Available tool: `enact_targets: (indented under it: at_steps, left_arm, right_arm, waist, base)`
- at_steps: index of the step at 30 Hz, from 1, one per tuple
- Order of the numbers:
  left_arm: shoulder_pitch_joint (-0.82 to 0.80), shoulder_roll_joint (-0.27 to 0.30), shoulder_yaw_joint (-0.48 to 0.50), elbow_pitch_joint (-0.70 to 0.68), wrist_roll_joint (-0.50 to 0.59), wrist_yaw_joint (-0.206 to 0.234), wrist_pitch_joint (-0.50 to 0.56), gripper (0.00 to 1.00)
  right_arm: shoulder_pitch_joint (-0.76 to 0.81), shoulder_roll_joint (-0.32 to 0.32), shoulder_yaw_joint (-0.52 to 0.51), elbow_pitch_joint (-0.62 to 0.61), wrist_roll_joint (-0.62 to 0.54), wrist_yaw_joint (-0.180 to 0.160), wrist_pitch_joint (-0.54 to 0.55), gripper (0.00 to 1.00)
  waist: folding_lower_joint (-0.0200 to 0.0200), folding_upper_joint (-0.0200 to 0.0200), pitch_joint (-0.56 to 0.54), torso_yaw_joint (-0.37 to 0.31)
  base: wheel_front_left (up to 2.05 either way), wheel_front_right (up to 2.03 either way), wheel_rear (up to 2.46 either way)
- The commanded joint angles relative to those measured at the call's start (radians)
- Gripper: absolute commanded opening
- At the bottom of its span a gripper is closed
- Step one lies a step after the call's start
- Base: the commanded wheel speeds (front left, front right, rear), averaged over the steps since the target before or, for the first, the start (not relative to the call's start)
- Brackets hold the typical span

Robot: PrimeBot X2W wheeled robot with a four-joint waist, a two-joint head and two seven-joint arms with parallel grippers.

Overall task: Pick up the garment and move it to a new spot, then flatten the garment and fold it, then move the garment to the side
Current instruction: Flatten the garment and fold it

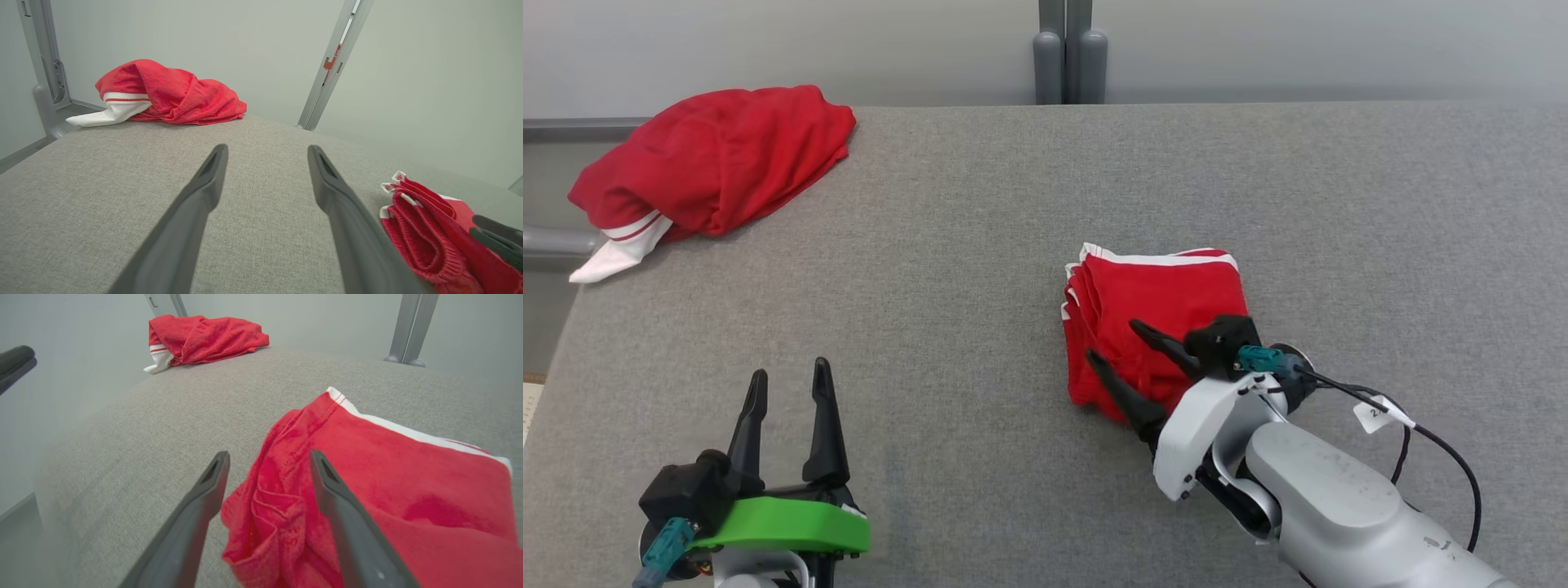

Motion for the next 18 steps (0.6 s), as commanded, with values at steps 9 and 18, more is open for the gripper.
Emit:
enact_targets:
  at_steps: [9, 18]
  left_arm:
    - [0.009, 0.001, -0.023, -0.005, -0.015, 0.014, -0.001, 1.00]
    - [-0.010, 0.002, -0.040, 0.004, -0.021, 0.014, -0.001, 1.00]
  right_arm:
    - [0.048, -0.060, -0.167, -0.063, 0.003, -0.001, -0.044, 1.00]
    - [0.059, -0.073, -0.235, 0.034, -0.144, -0.001, -0.050, 0.25]
  waist:
    - [0.0000, 0.0000, 0.000, -0.017]
    - [0.0000, 0.0000, 0.017, 0.018]
  base:
    - [0.00, 0.00, 0.00]
    - [0.00, 0.00, 0.00]
